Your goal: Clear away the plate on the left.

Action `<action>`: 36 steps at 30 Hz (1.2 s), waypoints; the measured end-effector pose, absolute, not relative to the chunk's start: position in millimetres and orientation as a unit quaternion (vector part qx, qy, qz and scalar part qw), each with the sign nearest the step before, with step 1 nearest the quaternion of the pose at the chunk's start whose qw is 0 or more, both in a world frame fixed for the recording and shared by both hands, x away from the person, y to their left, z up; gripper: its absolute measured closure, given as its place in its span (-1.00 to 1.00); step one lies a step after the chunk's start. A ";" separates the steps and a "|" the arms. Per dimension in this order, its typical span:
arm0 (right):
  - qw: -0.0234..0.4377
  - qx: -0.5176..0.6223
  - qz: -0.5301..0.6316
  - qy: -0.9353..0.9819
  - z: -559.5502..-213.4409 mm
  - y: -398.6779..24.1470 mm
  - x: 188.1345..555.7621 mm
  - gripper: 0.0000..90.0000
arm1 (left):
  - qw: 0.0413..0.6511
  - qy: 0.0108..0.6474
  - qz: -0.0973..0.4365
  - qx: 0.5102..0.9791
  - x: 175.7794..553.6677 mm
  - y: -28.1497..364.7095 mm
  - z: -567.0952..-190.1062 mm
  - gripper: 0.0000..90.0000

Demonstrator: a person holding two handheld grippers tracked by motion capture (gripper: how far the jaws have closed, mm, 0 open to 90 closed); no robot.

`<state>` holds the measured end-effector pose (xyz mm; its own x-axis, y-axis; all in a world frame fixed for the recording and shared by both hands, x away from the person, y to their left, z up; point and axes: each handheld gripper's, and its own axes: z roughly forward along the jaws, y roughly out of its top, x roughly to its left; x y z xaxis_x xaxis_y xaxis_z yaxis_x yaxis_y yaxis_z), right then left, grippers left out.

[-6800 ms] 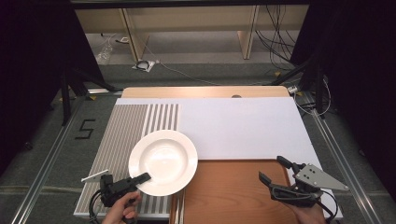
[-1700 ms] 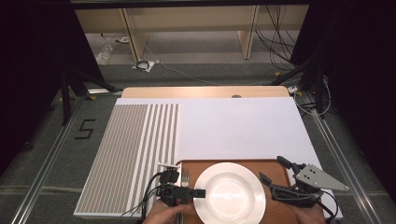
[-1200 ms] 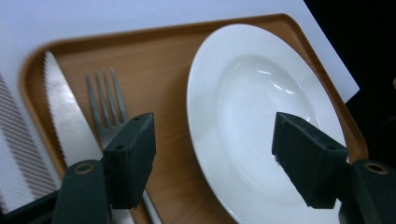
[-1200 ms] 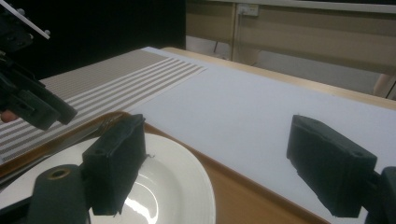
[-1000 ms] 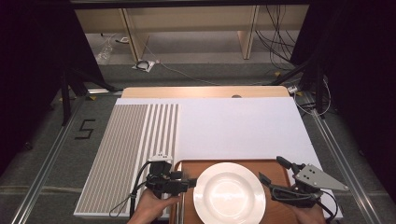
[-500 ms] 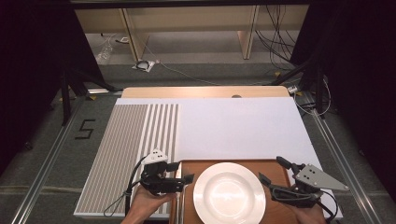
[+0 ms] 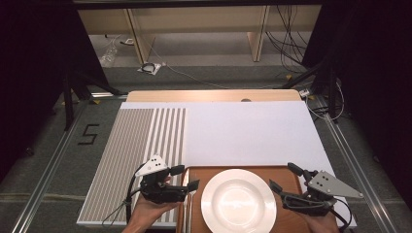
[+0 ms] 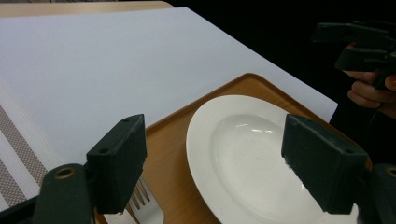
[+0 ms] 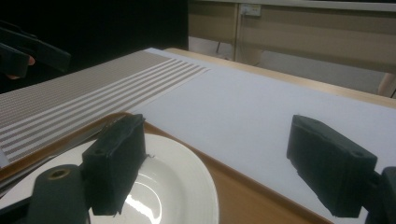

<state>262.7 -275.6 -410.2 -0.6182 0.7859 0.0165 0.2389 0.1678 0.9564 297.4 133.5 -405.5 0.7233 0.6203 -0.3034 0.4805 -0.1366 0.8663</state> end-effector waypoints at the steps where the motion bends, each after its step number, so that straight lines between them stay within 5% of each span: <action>1: 0.254 0.356 0.539 0.720 -410.3 -275.7 262.8 -0.55 | 0.548 0.362 0.067 0.751 296.7 134.7 -405.0 -0.52; 36: 0.256 0.355 0.540 0.719 -409.7 -275.5 261.9 -0.55 | 0.566 0.373 0.110 0.727 290.4 164.3 -404.1 -0.64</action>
<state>261.9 -275.5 -409.7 -0.6178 0.7862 0.0152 0.2335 0.1649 0.9583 290.4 164.3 -404.1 0.6977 0.6668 -0.2621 0.4176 -0.0813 0.9050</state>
